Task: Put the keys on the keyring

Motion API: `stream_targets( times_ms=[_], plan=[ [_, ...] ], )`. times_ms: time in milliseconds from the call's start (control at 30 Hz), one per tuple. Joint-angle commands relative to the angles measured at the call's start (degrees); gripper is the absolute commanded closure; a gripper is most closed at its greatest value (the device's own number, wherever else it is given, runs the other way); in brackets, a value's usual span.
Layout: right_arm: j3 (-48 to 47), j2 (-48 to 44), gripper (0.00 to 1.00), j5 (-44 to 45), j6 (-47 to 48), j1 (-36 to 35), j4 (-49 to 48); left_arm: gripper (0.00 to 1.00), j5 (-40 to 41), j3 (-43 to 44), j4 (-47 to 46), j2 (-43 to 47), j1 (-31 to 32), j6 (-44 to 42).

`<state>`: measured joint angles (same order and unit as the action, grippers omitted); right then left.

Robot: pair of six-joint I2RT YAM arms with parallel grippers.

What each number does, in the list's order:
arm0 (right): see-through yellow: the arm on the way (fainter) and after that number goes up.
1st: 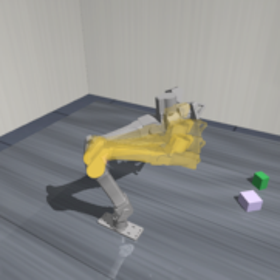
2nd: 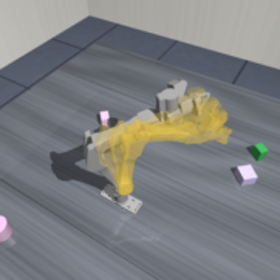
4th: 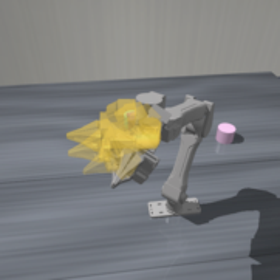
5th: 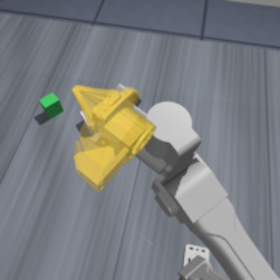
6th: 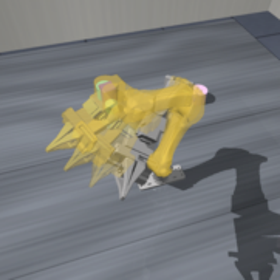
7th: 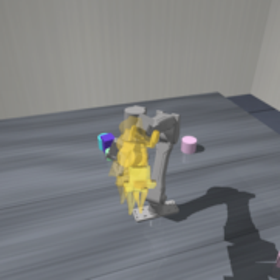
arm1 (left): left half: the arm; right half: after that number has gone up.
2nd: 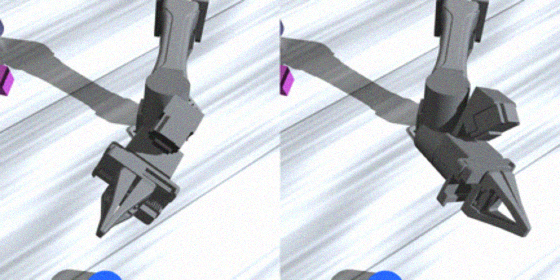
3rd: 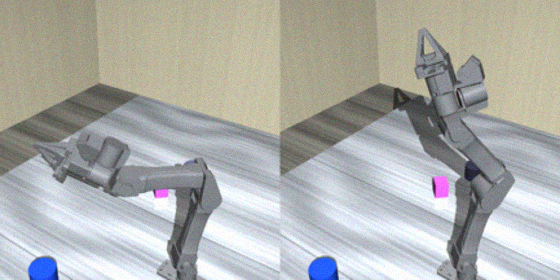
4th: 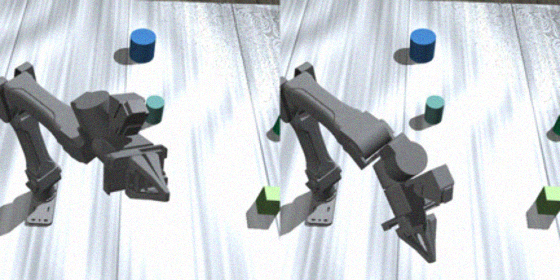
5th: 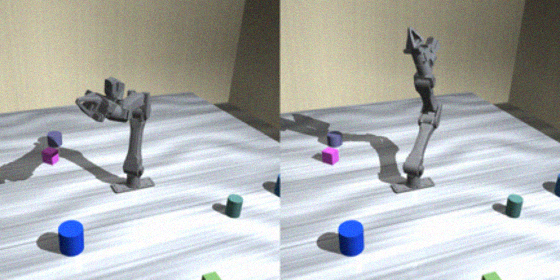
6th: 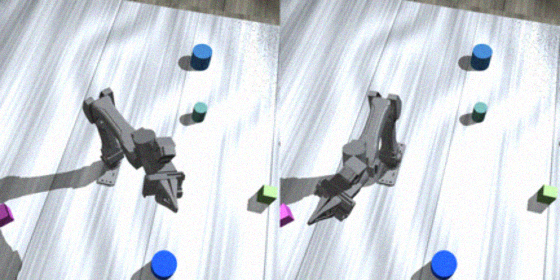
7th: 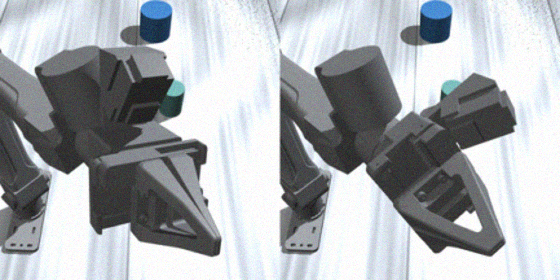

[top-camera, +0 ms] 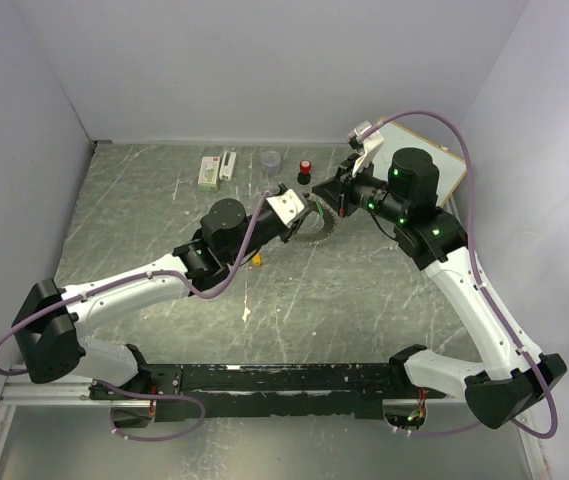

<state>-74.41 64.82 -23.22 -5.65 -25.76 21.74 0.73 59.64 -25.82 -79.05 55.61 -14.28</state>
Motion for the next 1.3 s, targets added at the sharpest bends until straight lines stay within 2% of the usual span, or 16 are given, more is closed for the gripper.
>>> stream_targets(
  times_ms=[0,300,467,600,767,900,1067,1267],
  plan=[
    [-0.9,-0.6,1.00,-1.0,-0.8,0.1,-2.5,0.61,-0.7,2.7,-0.2,-0.7,0.1,0.8],
    [-0.4,-0.8,1.00,-1.7,-1.4,0.1,-3.1,0.64,1.0,3.0,-1.5,-1.2,0.0,0.8],
    [0.0,-0.9,1.00,-1.9,-1.5,0.1,-3.2,0.74,2.1,3.8,-1.0,-1.8,0.0,1.1],
    [0.3,-1.0,1.00,-2.1,-1.6,0.1,-3.1,0.77,2.4,3.8,-1.3,-1.7,0.1,1.4],
    [0.5,-1.1,1.00,-1.9,-1.5,0.1,-3.1,0.93,3.3,4.0,-1.2,-1.7,0.0,1.5],
    [0.5,-1.0,1.00,-1.0,-1.9,0.1,-2.6,0.93,4.1,2.5,-3.5,-1.0,0.0,1.5],
    [1.2,-0.7,1.00,0.7,-2.2,0.1,-2.0,0.93,4.7,-4.3,-13.0,2.8,0.0,1.5],
    [2.9,-0.2,1.00,0.4,-2.9,0.2,-3.5,0.93,5.6,-8.3,-19.2,5.7,0.0,1.2]
  ],
)
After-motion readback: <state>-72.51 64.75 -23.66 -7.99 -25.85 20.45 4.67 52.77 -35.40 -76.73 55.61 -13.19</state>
